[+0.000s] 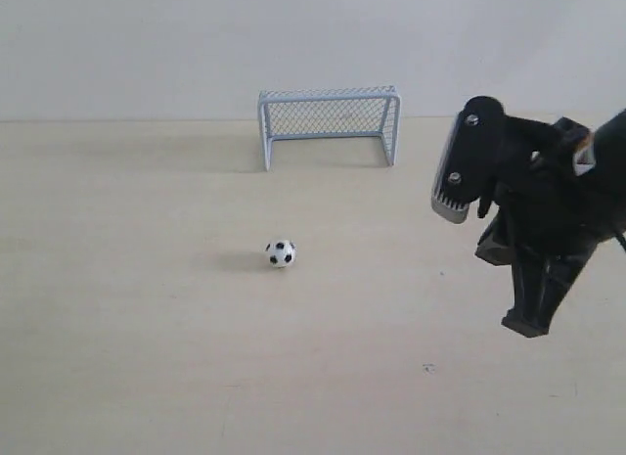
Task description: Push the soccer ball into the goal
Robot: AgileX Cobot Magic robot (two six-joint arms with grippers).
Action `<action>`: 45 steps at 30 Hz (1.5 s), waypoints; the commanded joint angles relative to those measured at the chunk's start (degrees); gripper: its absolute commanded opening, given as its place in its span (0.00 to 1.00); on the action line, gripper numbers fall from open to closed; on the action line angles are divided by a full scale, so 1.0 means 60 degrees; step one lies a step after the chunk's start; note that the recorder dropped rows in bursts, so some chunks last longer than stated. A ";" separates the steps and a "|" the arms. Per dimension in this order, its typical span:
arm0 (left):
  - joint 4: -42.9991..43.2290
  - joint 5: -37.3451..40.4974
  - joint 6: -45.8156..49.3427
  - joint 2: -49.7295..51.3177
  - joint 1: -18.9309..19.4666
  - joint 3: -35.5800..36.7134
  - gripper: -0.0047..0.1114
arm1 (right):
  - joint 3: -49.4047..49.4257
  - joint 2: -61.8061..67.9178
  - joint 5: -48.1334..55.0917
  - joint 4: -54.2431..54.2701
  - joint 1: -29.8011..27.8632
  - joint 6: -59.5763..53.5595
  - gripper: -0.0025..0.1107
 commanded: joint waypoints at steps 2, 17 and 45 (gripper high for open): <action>-0.0010 -0.0023 -0.0051 -0.0021 0.0019 -0.0032 0.09 | 0.0585 -0.1923 0.0647 0.1286 0.0009 0.0817 0.02; -0.0010 -0.0023 -0.0051 -0.0021 0.0019 -0.0032 0.09 | 0.0889 -0.4204 0.1057 0.2241 0.0009 0.1587 0.02; -0.0010 -0.0023 -0.0051 -0.0021 0.0019 -0.0032 0.09 | 0.5950 -1.0330 -0.5416 0.3615 -0.2600 0.4014 0.02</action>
